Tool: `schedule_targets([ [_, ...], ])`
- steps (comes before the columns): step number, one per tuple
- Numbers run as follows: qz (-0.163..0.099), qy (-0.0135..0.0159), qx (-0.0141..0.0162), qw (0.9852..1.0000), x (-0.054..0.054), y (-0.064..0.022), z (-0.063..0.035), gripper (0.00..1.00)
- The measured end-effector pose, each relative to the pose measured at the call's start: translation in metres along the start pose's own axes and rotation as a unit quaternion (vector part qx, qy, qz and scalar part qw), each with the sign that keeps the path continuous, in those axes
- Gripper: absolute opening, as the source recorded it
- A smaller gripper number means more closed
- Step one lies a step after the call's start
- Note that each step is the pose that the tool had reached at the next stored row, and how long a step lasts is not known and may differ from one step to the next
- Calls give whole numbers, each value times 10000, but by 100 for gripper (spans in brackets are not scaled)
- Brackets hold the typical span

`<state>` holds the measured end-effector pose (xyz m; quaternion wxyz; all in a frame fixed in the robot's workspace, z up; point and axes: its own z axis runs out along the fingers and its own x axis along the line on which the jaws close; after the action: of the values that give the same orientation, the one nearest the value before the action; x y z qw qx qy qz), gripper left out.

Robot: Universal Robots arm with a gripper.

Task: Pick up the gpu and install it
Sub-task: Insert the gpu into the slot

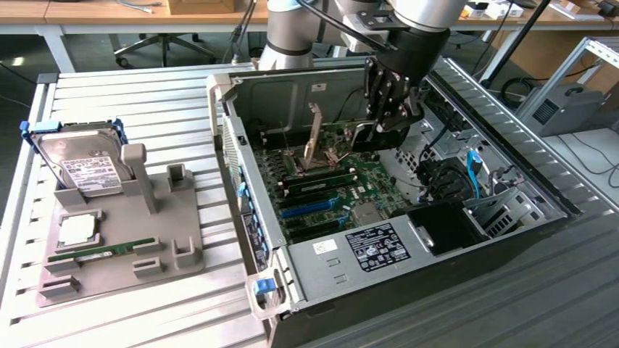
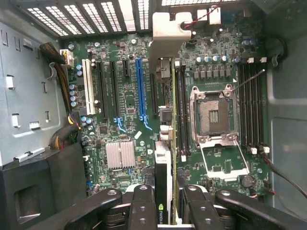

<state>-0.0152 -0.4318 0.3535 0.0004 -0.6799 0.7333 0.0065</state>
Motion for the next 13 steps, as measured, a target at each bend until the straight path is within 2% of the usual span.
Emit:
schedule_targets([
  [8, -49, 10, 0, 10000, 21, 2, 6, 27],
  [13, -59, 10, 0, 10000, 37, 43, 7, 27],
])
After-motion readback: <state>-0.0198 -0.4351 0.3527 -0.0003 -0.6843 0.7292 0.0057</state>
